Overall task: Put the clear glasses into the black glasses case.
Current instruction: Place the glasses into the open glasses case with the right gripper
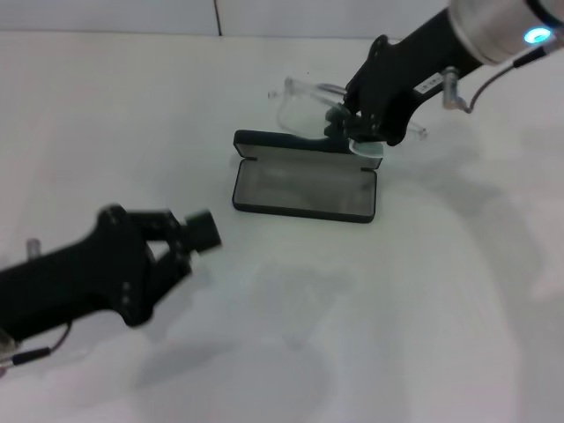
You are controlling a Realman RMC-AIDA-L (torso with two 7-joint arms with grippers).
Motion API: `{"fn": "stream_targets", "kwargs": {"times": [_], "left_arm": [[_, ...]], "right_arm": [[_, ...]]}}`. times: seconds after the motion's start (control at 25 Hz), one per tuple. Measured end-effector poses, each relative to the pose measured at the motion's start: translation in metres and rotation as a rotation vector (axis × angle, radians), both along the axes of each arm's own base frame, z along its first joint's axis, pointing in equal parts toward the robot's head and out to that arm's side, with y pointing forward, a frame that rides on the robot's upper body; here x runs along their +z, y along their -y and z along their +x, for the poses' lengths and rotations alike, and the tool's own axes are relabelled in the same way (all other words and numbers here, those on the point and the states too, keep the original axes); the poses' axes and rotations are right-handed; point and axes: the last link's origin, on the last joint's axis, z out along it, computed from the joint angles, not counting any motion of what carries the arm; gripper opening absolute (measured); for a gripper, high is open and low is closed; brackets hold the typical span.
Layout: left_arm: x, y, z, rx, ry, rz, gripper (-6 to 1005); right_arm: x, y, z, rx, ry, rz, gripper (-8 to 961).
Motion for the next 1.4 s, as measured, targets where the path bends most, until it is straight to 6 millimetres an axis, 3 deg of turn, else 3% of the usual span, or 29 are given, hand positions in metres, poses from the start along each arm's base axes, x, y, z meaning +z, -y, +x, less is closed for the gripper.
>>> {"fn": "stream_targets", "kwargs": {"times": [0.2,0.36,0.48,1.4], "left_arm": [[-0.008,0.005,-0.002,0.005,-0.018,-0.032,86],[-0.008,0.007,-0.004,0.010,-0.018,-0.033,86],[-0.008,0.006,-0.003,0.006,-0.018,-0.033,86],[-0.011,-0.002,0.005,-0.016,-0.014,-0.033,86]], "right_arm": [[-0.027,-0.009,-0.025,0.015,0.239,-0.005,118],[-0.055,-0.009,-0.025,-0.014,0.344,-0.029,118],[-0.065,-0.008,-0.020,-0.014,0.345,-0.013,118],[-0.093,-0.009,0.005,-0.113,0.305,0.069,118]]}}
